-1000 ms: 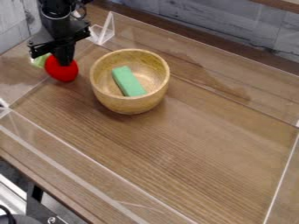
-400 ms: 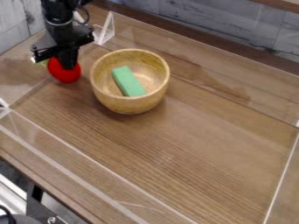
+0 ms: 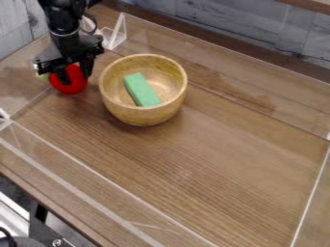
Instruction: Move the red fruit to the left side of the table
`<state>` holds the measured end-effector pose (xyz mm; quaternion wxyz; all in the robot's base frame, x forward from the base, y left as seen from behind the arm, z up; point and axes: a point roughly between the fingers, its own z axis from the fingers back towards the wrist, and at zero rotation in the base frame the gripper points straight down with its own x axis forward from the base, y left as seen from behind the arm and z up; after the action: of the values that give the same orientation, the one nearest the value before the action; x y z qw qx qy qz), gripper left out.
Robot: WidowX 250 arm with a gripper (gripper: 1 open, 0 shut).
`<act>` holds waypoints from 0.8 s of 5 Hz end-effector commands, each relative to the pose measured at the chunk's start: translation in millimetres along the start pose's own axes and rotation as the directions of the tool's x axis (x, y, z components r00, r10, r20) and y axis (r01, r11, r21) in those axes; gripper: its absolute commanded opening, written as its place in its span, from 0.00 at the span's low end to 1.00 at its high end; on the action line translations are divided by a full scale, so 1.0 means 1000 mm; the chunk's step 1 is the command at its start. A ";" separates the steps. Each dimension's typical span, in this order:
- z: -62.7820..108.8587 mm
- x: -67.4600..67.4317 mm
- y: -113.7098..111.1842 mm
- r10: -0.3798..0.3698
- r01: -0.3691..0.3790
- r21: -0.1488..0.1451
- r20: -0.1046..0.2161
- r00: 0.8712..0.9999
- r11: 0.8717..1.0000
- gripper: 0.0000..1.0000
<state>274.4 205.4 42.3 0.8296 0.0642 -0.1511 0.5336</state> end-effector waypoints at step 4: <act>0.035 -0.001 0.000 -0.039 0.036 -0.059 -0.045 0.998 0.998 0.00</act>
<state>259.9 188.4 60.8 0.8468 0.0287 -0.1191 0.5176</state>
